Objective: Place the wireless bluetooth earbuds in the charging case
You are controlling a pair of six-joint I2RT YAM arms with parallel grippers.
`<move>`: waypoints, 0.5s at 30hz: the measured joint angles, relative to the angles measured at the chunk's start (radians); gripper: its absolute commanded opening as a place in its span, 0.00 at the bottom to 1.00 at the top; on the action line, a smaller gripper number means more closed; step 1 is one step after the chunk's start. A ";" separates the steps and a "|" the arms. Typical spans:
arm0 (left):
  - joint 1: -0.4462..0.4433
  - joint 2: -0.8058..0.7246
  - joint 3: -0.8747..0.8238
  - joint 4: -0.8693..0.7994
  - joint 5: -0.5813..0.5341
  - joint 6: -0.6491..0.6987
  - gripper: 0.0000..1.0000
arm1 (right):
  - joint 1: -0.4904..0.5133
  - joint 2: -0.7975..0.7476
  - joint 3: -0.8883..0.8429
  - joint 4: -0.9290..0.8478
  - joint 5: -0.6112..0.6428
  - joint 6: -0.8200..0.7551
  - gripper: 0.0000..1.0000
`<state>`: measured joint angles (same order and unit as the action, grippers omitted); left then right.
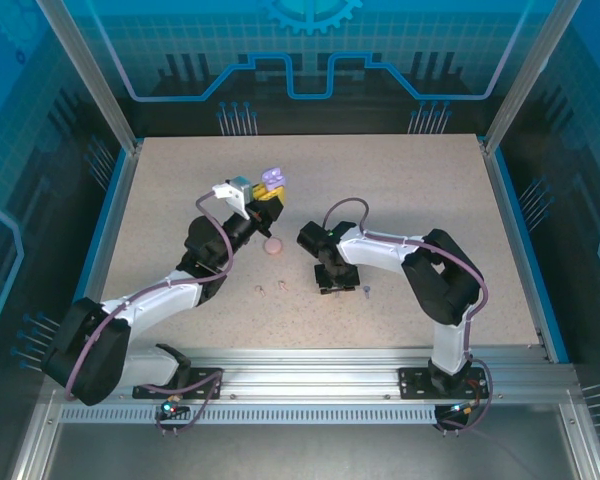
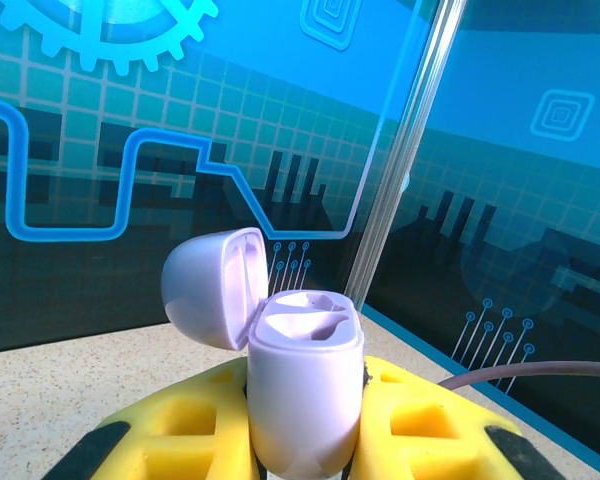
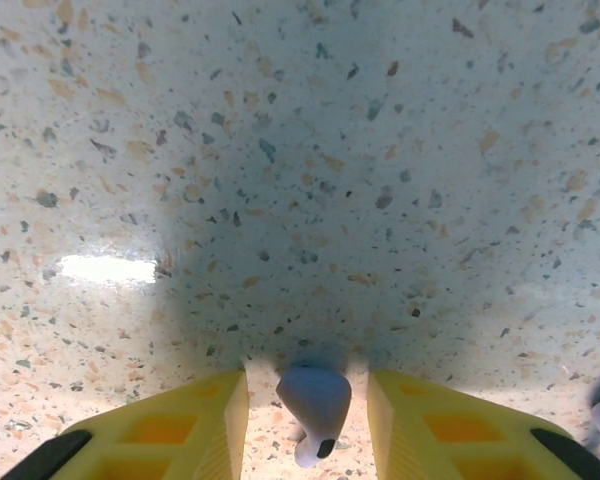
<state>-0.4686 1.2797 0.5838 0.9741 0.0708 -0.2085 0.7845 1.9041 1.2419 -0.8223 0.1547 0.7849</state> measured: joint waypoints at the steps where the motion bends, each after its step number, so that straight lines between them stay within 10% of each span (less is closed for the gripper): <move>1: 0.000 0.000 0.000 0.000 0.000 0.000 0.00 | 0.000 0.000 -0.002 0.002 -0.001 0.001 0.36; 15: 0.000 0.000 0.000 -0.004 0.001 0.000 0.00 | -0.018 -0.017 -0.027 0.034 -0.029 0.002 0.33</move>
<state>-0.4686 1.2793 0.5842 0.9703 0.0715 -0.2085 0.7666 1.8874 1.2148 -0.7883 0.1261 0.7864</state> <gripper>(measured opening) 0.208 0.337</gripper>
